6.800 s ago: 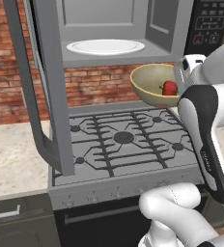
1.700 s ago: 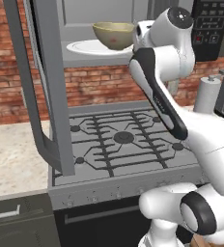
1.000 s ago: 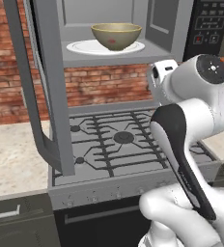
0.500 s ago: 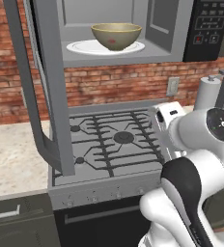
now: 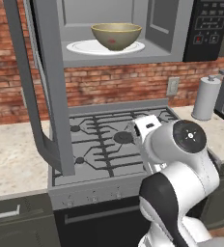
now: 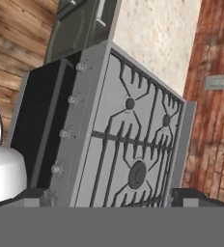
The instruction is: Pick the bell pepper from the sink and place it in the bowl. Then pick the bowl and place it in the microwave. Then close the microwave door and press the start button.
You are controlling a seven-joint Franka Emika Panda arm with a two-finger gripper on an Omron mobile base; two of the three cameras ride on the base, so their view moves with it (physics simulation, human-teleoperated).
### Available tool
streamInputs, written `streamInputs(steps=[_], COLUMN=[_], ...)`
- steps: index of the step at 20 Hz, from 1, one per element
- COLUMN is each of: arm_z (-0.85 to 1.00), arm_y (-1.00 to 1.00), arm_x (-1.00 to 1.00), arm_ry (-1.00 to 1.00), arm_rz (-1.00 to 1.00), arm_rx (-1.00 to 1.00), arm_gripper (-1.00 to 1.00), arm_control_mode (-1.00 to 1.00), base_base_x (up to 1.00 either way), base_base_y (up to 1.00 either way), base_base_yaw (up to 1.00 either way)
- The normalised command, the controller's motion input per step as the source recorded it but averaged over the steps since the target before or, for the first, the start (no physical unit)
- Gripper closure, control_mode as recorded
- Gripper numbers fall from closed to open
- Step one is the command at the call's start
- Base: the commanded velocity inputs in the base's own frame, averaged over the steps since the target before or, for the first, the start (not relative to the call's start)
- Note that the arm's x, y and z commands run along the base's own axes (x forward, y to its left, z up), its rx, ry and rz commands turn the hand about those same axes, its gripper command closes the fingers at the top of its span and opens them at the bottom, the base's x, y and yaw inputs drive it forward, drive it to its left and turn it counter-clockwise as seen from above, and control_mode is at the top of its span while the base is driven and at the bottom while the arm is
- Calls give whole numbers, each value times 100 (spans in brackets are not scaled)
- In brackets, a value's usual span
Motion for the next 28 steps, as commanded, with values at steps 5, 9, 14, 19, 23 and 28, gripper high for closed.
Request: streamInputs(steps=[5, 9, 14, 19, 23, 28], arm_z=[-50, -11, 0, 0, -24, -32], arm_y=[27, 4, 16, 61, 78, 66], arm_x=[-50, -44, -21, 0, 0, 0], arm_ry=[-12, -14, -8, -7, -5, -8], arm_rz=[0, 0, 0, 0, 0, 0], arm_rx=[-3, -1, -6, -15, -18, -16], arm_gripper=[-100, -100, -100, -100, -100, -100], arm_control_mode=[-100, -100, -100, -100, -100, -100], base_base_x=[0, 0, 0, 0, 0, 0], base_base_y=[0, 0, 0, 0, 0, 0], base_base_yaw=[0, 0, 0, 0, 0, 0])
